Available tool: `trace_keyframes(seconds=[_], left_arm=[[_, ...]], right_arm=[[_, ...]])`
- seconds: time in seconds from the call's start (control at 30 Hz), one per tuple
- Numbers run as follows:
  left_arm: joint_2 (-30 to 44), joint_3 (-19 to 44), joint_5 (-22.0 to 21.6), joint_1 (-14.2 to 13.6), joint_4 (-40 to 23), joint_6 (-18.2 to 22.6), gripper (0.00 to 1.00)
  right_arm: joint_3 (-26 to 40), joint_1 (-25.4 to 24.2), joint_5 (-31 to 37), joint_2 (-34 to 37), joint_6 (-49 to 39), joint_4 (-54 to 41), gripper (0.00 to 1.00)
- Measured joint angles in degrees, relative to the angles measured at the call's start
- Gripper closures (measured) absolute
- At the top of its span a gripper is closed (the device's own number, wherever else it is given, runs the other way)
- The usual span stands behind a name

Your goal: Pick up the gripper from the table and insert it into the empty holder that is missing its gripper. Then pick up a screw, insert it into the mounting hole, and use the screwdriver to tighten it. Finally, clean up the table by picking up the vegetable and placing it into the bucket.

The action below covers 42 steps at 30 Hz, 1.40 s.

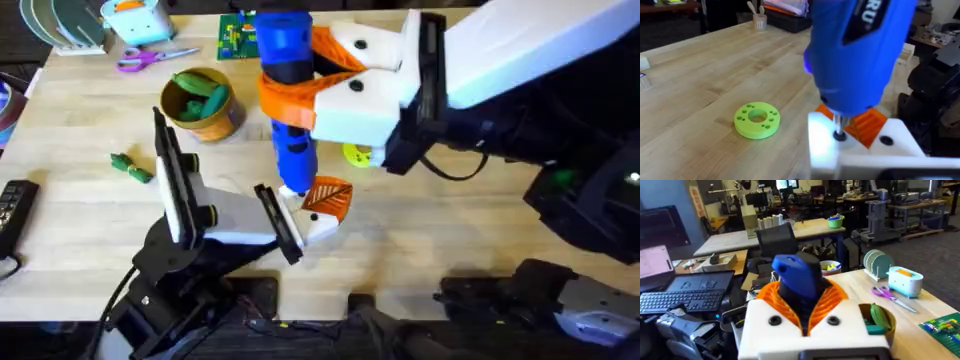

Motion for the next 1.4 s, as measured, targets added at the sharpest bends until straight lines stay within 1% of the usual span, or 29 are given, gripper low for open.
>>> trace_keyframes(seconds=[0.6, 0.8, 0.93, 1.03, 1.13, 1.27, 1.4], left_arm=[[0.00, 0.00, 0.00, 0.00, 0.00, 0.01, 0.989], [0.00, 0.00, 0.00, 0.00, 0.00, 0.01, 0.989], [0.00, 0.00, 0.00, 0.00, 0.00, -0.01, 0.989], [0.00, 0.00, 0.00, 0.00, 0.00, -0.01, 0.989], [0.00, 0.00, 0.00, 0.00, 0.00, 0.01, 0.989], [0.00, 0.00, 0.00, 0.00, 0.00, 0.00, 0.989], [0.00, 0.00, 0.00, 0.00, 0.00, 0.01, 0.989]], right_arm=[[-0.01, 0.00, -0.02, 0.00, 0.20, -0.07, 0.978], [-0.01, 0.00, -0.02, -0.02, 0.20, 6.20, 0.978], [-0.01, -0.53, -0.22, -0.02, -0.06, 5.96, 0.978], [-0.01, -2.93, 0.07, -0.02, -2.15, 3.59, 0.978], [-0.01, -7.46, 3.30, -0.02, -6.80, -2.39, 0.978], [-0.01, -14.65, 10.90, 0.69, -16.35, -10.73, 0.978], [-0.01, -20.12, 20.35, 3.77, -25.67, -17.50, 0.978]])
